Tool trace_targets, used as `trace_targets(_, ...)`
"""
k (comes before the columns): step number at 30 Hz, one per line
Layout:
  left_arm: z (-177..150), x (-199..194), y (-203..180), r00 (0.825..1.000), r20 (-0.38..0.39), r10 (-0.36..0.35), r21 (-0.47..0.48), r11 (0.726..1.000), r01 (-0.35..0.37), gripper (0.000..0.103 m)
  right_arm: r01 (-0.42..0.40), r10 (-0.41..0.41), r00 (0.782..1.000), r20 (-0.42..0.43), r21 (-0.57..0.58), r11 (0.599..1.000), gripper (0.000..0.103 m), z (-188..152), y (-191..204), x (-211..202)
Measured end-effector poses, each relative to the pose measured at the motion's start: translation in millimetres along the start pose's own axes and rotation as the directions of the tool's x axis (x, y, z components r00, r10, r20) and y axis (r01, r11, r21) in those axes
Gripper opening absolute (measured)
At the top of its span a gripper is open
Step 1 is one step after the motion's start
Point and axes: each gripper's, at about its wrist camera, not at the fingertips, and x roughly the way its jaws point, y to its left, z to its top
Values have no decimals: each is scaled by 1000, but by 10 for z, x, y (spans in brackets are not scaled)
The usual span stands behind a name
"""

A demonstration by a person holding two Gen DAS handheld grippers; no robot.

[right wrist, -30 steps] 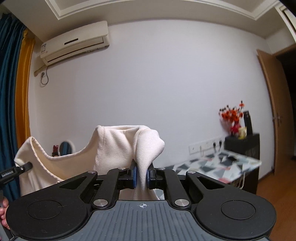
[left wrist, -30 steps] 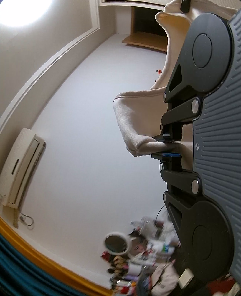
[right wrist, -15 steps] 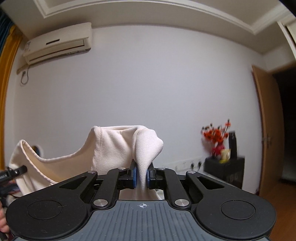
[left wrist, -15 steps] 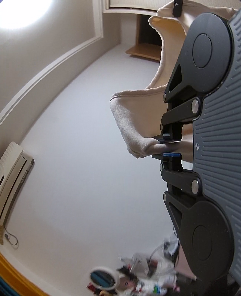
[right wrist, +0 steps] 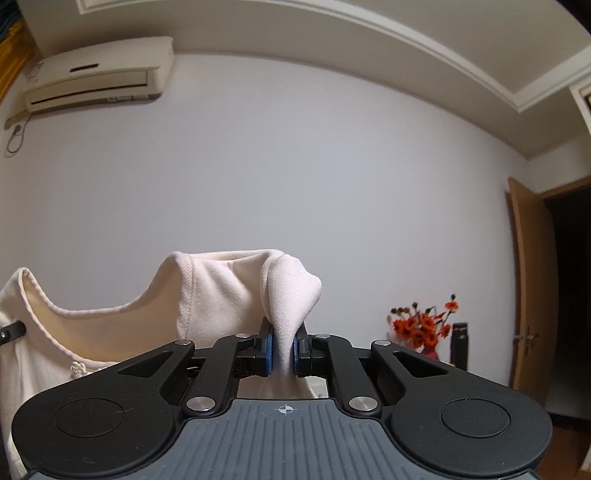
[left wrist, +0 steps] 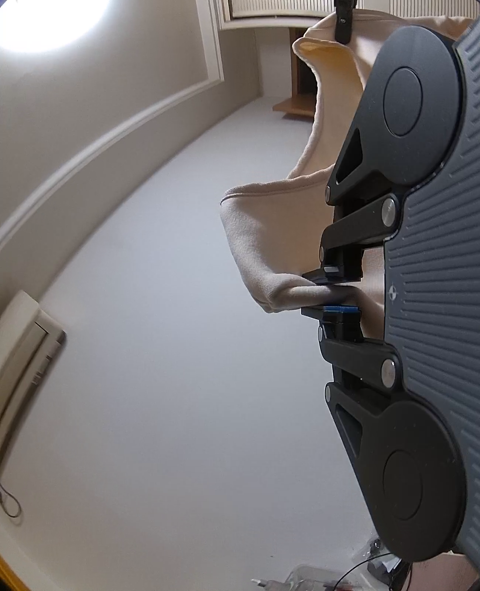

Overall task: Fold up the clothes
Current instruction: 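Lift the cream sweater with both grippers and carry it to the patterned table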

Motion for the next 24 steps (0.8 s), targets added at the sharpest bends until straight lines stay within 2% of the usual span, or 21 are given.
trace_targets(5, -192, 520, 114, 998, -43, 38, 19, 999, -37, 11, -10, 10, 999, -44, 19, 1000, 9, -204, -69, 825)
trace_targets(11, -562, 1254, 118, 987, -92, 129, 34, 991, -127, 11, -52, 53, 995, -80, 20, 998, 9, -458, -274, 1932)
trace_targets(15, -940, 1993, -12, 971, -98, 219, 91, 973, -210, 11, -106, 112, 986, -120, 57, 993, 9, -797, -549, 2978)
trace_targets(19, -1442, 2921, -16, 924, -161, 348, 116, 936, -332, 11, -152, 168, 967, -190, 95, 984, 9, -1232, -598, 4115)
trace_targets(21, -1767, 3402, 86, 882, -225, 415, 127, 910, -396, 11, -159, 182, 950, -252, 108, 981, 9, -1543, -573, 4755)
trace_targets(24, -2288, 4038, 272, 801, -327, 501, 138, 864, -484, 11, -160, 190, 910, -369, 112, 981, 9, -2109, -402, 5628)
